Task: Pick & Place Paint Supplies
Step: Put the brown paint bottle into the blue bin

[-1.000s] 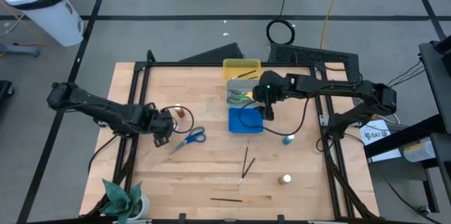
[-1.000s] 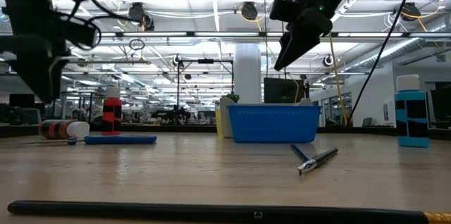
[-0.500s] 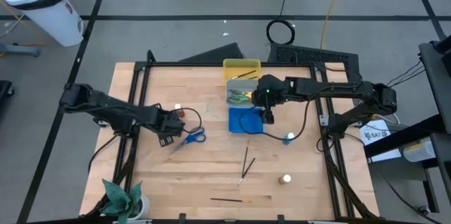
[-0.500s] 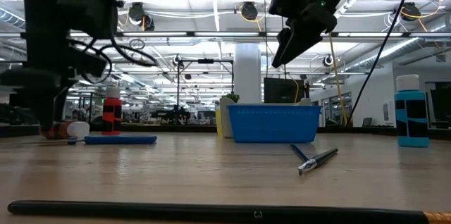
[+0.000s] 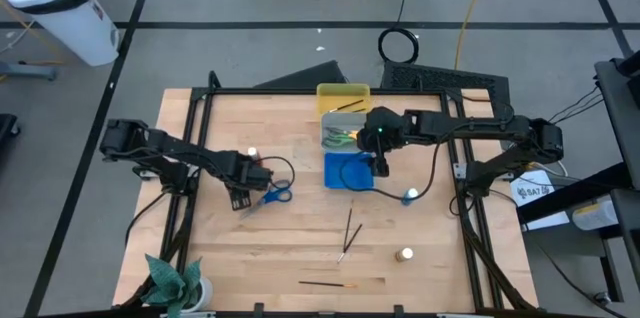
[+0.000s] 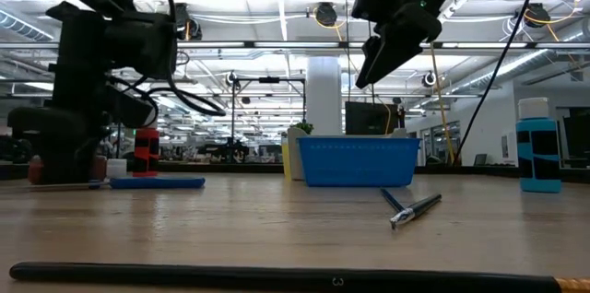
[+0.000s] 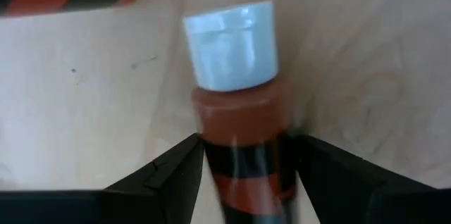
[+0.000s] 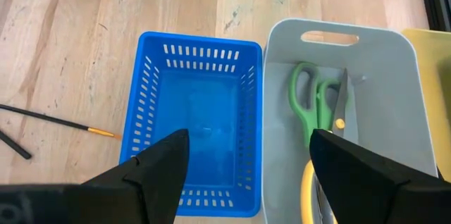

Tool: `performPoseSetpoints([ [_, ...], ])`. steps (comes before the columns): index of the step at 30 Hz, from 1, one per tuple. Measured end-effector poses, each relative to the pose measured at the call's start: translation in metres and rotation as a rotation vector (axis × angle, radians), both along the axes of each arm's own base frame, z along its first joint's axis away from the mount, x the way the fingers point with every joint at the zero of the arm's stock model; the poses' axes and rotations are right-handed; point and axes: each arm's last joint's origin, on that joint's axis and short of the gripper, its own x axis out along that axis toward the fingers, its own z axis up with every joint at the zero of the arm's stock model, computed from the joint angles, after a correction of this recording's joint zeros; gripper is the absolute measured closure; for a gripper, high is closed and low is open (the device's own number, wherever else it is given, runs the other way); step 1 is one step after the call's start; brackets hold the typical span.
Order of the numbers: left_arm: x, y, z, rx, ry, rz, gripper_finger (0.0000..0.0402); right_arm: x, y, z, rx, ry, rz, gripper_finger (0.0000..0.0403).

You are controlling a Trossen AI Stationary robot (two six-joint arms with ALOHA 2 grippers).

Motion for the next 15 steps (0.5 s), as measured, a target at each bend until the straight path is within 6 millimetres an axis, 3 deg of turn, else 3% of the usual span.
performPoseSetpoints([
  [3, 0.000, -0.002, -0.002, -0.020, 0.011, -0.005, 0.0181, 0.000, 0.001, 0.000, 0.000, -0.001, 0.001, 0.0127],
  [10, 0.008, -0.005, 0.014, -0.062, -0.057, 0.112, 0.0287, 0.002, 0.009, 0.000, 0.010, -0.008, 0.014, 0.0127],
  [15, 0.022, -0.017, 0.042, -0.109, -0.327, 0.079, 0.0288, 0.001, 0.018, 0.002, 0.037, -0.001, 0.013, 0.0127],
])
